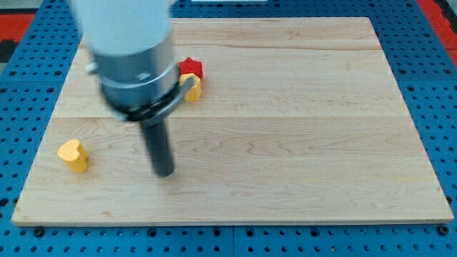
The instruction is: Place the yellow heart below the blue cube
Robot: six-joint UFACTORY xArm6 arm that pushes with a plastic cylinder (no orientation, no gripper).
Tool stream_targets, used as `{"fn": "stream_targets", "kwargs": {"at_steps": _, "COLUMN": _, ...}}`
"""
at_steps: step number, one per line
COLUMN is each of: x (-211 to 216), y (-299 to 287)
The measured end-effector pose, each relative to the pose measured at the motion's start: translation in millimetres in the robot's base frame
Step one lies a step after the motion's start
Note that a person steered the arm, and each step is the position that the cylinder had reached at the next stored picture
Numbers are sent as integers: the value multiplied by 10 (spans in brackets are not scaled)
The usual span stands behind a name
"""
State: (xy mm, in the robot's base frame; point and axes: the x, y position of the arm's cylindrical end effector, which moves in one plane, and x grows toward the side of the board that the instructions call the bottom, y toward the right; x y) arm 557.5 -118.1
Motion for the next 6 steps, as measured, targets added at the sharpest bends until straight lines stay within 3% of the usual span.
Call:
{"fn": "stream_targets", "kwargs": {"at_steps": 1, "x": 308, "y": -653}}
{"fn": "stream_targets", "kwargs": {"at_steps": 2, "x": -119, "y": -1285}}
{"fn": "stream_targets", "kwargs": {"at_steps": 4, "x": -837, "y": -672}}
{"fn": "stream_targets", "kwargs": {"at_steps": 6, "x": -904, "y": -80}}
